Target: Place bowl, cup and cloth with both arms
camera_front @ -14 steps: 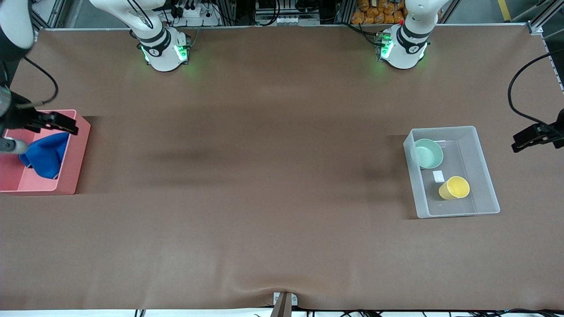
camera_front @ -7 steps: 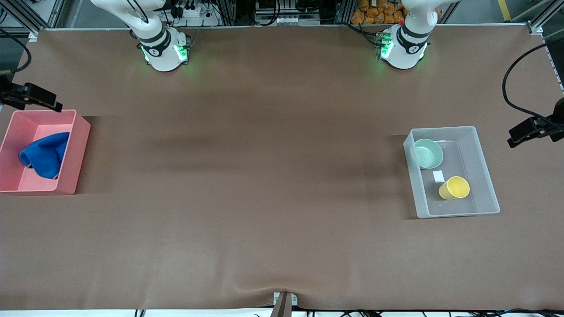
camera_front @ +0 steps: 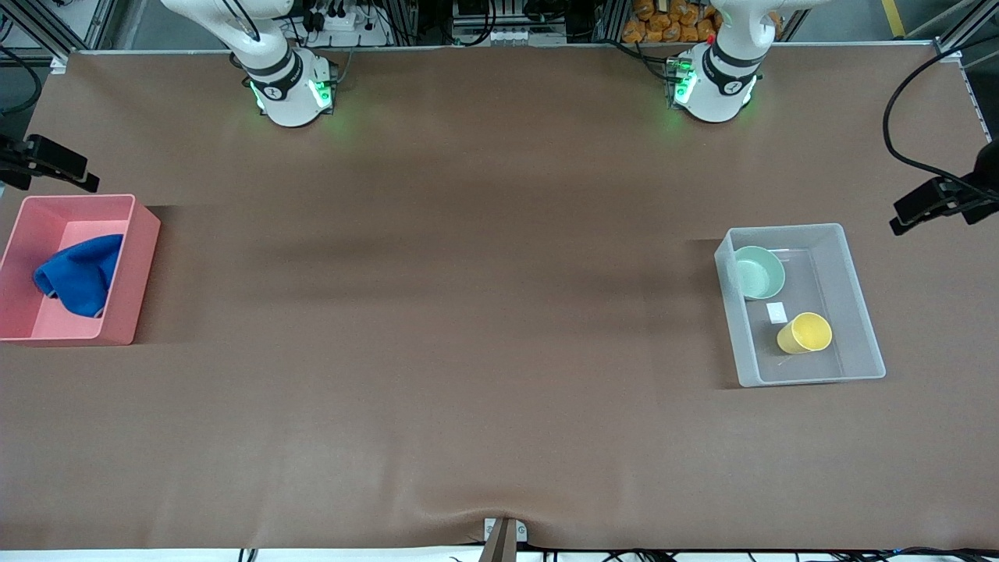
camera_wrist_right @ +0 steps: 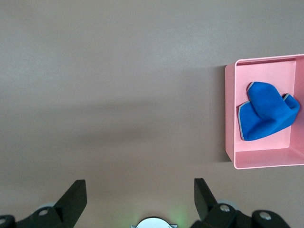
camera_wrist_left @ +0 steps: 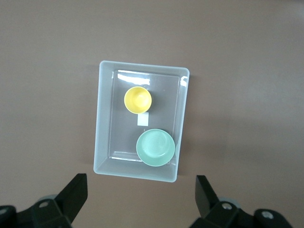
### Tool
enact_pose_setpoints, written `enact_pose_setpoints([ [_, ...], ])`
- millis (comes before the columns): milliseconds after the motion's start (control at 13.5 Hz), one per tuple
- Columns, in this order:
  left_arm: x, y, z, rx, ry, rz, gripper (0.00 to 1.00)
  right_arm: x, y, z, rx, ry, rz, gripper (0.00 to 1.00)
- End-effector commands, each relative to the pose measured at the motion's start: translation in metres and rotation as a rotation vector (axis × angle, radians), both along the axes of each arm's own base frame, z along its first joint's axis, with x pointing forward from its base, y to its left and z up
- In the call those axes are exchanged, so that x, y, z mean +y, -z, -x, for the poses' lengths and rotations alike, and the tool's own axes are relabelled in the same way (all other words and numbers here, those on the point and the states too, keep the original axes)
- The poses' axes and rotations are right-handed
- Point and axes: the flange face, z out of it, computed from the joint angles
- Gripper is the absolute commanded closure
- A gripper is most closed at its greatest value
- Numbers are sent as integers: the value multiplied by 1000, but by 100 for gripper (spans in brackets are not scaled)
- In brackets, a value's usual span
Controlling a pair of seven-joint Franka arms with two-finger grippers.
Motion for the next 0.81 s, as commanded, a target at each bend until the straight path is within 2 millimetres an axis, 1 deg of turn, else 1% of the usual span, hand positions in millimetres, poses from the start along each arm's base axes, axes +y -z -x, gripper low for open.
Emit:
enact_pose_setpoints([
  [0, -2, -3, 16, 7, 21, 27, 0, -2, -8, 4, -6, -8, -4, 0],
  [148, -7, 2, 26, 21, 30, 35, 0, -3, -8, 4, -6, -3, -2, 0],
  [444, -13, -2, 36, 19, 71, 32, 0, -4, -8, 4, -7, 2, -2, 0],
  [519, -12, -4, 39, 16, 70, 32, 0, -4, -7, 3, -5, 2, -2, 0],
  [593, -13, -3, 42, 25, 71, 31, 0, -2, -7, 3, -5, -1, -2, 0],
  [741, -12, -5, 44, 33, 77, 32, 0, -2, -6, 3, -4, -1, -2, 0],
])
